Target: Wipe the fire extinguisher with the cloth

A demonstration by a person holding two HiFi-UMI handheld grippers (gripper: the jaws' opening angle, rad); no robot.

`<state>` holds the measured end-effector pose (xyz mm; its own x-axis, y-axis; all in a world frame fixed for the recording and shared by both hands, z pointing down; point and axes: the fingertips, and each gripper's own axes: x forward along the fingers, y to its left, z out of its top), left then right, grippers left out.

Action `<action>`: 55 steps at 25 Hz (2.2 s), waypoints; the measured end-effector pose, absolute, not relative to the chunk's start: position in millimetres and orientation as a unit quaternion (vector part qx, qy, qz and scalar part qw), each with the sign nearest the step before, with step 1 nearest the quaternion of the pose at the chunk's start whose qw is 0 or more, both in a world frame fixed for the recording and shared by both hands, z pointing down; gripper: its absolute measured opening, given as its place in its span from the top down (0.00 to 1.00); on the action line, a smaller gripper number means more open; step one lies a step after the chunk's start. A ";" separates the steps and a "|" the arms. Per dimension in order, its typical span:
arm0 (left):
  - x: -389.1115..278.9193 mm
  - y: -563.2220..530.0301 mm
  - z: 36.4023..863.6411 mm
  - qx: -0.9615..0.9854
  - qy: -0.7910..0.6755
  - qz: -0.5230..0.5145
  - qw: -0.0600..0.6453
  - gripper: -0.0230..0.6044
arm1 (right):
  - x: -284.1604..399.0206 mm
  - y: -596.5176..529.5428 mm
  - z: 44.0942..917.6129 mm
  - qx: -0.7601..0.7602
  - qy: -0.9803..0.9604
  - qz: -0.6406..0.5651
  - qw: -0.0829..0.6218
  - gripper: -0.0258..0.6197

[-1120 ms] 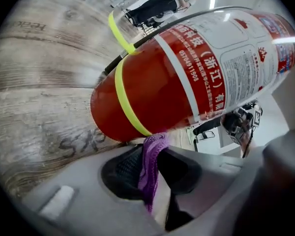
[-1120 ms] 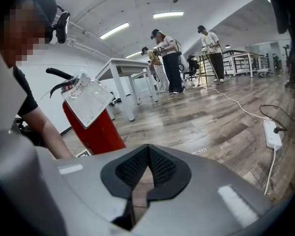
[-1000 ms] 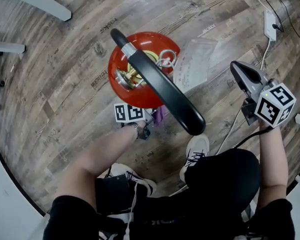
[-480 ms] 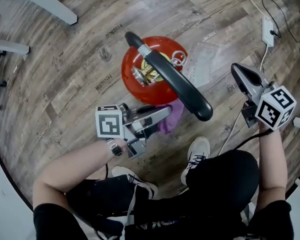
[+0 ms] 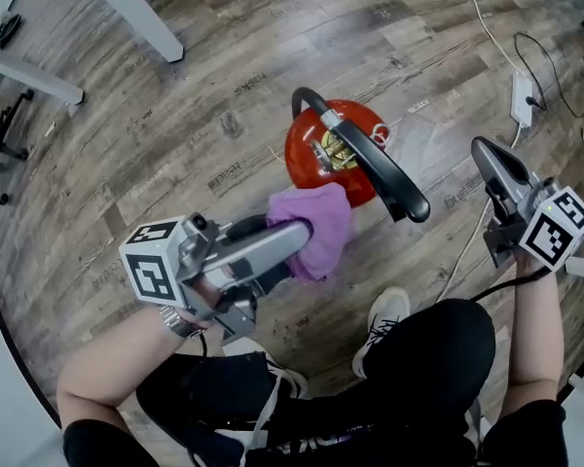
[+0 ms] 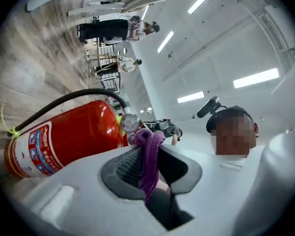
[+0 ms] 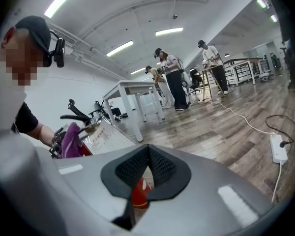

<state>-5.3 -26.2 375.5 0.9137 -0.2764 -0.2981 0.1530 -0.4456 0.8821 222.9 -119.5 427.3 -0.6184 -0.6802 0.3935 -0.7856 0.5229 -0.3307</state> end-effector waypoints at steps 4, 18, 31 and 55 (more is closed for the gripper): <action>-17.5 -35.5 333.7 0.844 -0.044 -0.217 0.489 0.84 | 199.7 -116.5 365.3 0.375 -0.895 0.228 0.076 0.95; 22.3 -72.8 218.6 0.919 -0.045 -0.212 0.328 0.84 | 57.9 -69.6 233.3 0.131 -0.973 0.172 0.078 0.74; -2.8 -81.2 215.1 0.917 -0.065 -0.248 0.306 0.84 | 5.3 -72.4 244.4 0.091 -0.979 0.161 0.088 0.69; -50.3 -27.6 315.7 0.963 -0.141 -0.018 0.229 0.96 | 33.5 -148.3 344.4 -0.125 -0.902 0.200 0.362 0.85</action>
<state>-50.3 -27.6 315.7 0.9597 -0.2793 0.0305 -0.2631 -0.8550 0.4469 33.5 -148.3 344.4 -0.7064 0.3711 0.6027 0.0813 0.8885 -0.4517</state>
